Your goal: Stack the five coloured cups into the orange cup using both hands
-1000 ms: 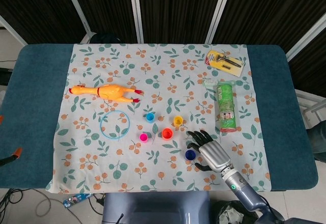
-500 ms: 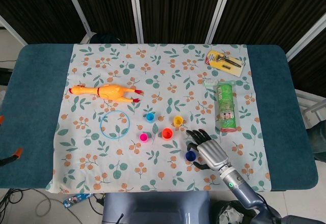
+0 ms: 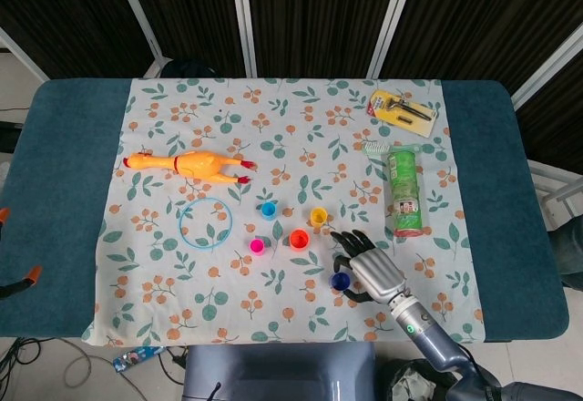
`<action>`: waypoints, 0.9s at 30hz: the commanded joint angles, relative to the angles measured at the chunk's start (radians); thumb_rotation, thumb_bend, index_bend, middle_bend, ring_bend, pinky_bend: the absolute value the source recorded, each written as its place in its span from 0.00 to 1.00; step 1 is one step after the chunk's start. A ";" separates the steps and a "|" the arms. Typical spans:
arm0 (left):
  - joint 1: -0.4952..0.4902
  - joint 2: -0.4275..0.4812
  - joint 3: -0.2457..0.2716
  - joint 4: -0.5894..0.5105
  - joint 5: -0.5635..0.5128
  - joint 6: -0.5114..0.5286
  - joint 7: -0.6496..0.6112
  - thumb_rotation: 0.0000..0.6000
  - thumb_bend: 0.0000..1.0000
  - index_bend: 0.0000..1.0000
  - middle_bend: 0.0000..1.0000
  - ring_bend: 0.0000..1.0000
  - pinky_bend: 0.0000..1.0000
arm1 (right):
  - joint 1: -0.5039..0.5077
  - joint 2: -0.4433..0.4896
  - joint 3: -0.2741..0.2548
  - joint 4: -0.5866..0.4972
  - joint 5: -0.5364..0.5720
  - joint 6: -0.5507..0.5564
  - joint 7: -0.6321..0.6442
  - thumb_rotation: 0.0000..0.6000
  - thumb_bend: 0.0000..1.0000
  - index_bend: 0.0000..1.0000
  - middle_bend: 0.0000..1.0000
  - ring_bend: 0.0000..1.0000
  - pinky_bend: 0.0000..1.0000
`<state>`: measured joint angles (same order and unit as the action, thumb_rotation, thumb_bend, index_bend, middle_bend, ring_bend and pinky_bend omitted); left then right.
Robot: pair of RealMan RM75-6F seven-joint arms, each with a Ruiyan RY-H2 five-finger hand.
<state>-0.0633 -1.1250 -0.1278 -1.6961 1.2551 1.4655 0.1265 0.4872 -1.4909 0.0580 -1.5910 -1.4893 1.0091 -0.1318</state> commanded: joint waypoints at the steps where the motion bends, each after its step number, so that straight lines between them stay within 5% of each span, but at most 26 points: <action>1: 0.000 0.001 0.000 -0.001 -0.001 0.000 -0.001 1.00 0.17 0.07 0.03 0.00 0.00 | 0.004 0.010 0.007 -0.016 0.005 0.002 0.009 1.00 0.34 0.49 0.00 0.00 0.02; 13: 0.000 0.004 0.000 -0.004 -0.005 -0.002 0.002 1.00 0.17 0.07 0.03 0.00 0.00 | 0.068 0.102 0.090 -0.109 0.073 -0.065 0.092 1.00 0.34 0.49 0.00 0.00 0.03; 27: -0.001 0.003 -0.003 -0.001 -0.012 -0.002 0.001 1.00 0.17 0.07 0.03 0.00 0.00 | 0.199 0.110 0.208 -0.110 0.255 -0.164 -0.009 1.00 0.34 0.49 0.00 0.00 0.03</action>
<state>-0.0648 -1.1220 -0.1305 -1.6971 1.2439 1.4627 0.1277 0.6702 -1.3719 0.2542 -1.7052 -1.2564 0.8531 -0.1221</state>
